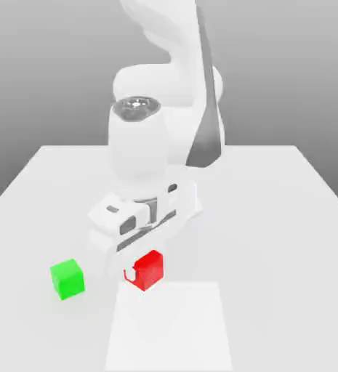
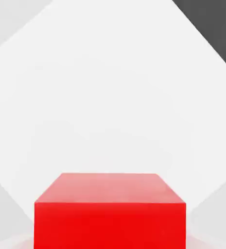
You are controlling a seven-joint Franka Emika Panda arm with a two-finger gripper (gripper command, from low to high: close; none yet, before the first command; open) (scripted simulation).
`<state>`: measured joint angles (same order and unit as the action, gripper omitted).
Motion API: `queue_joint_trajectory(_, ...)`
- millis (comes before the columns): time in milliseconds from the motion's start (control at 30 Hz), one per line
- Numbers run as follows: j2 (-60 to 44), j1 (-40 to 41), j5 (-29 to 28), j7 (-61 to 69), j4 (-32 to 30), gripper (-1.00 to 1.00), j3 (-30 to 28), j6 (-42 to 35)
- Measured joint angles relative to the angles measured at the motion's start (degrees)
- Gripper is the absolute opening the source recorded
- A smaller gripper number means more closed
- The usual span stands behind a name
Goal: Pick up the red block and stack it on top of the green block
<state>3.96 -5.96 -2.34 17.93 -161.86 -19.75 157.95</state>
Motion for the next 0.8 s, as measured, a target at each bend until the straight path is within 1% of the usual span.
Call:
queue_joint_trajectory(133, 3.3, 4.0, -3.3, 11.2, -0.1, -1.00, -4.7, -3.0)
queue_joint_trajectory(267, 6.2, 9.0, -8.1, 21.4, -0.3, -1.00, -9.9, -5.2)
queue_joint_trajectory(333, 6.6, 10.1, -8.8, 24.8, -0.3, -1.00, -11.6, -5.5)
queue_joint_trajectory(500, 4.6, 8.2, -4.9, 28.9, 0.4, -1.00, -13.0, -4.4)
queue_joint_trajectory(800, -2.1, 4.9, 5.2, 36.1, 0.8, -1.00, -13.8, 1.2)
